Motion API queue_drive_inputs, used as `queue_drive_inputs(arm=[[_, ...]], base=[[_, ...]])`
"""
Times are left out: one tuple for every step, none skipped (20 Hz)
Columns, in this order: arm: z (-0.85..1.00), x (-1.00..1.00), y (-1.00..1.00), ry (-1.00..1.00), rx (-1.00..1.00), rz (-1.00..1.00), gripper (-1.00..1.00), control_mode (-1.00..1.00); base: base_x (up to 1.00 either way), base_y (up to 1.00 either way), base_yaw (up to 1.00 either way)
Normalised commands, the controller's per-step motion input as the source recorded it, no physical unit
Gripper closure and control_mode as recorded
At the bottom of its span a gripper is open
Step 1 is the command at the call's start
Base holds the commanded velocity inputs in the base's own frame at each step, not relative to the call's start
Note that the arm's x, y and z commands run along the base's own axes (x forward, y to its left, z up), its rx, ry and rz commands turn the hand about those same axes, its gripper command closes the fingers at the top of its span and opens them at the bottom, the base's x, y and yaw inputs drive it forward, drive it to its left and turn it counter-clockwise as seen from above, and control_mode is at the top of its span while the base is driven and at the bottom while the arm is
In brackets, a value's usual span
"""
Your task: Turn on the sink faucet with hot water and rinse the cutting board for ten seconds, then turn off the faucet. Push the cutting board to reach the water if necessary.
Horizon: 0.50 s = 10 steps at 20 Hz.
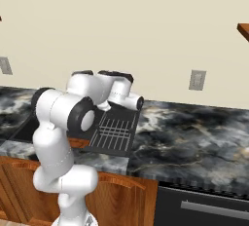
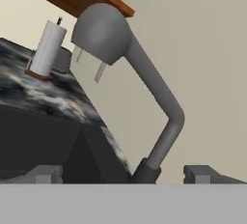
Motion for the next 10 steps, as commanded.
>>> queue_drive_inputs(arm=[[0.00,0.51,0.29,0.00,0.00,0.00,-1.00,-1.00],[-0.01,0.49,0.25,0.02,0.00,0.00,-1.00,-1.00],[-0.06,0.44,0.24,0.07,0.00,0.00,-1.00,-1.00],[-0.09,0.42,0.28,0.07,0.00,0.00,-1.00,-1.00],[-0.12,0.36,0.28,0.06,0.00,0.00,-1.00,-1.00],[-0.13,0.34,0.24,0.05,0.00,0.00,-1.00,-1.00],[-0.13,0.30,0.21,0.02,0.00,0.00,-1.00,-1.00],[-0.15,0.24,0.15,0.01,0.00,0.00,-1.00,-1.00],[-0.18,0.22,0.13,0.01,0.00,0.00,-1.00,-1.00],[-0.21,0.21,0.14,0.02,0.00,0.00,-1.00,-1.00]], base=[[0.00,0.00,0.00],[0.00,0.00,0.00],[0.00,0.00,0.00],[0.00,0.00,0.00],[0.00,0.00,0.00],[0.00,0.00,0.00],[0.00,0.00,0.00],[0.00,0.00,0.00],[0.00,0.00,0.00],[0.00,0.00,0.00]])
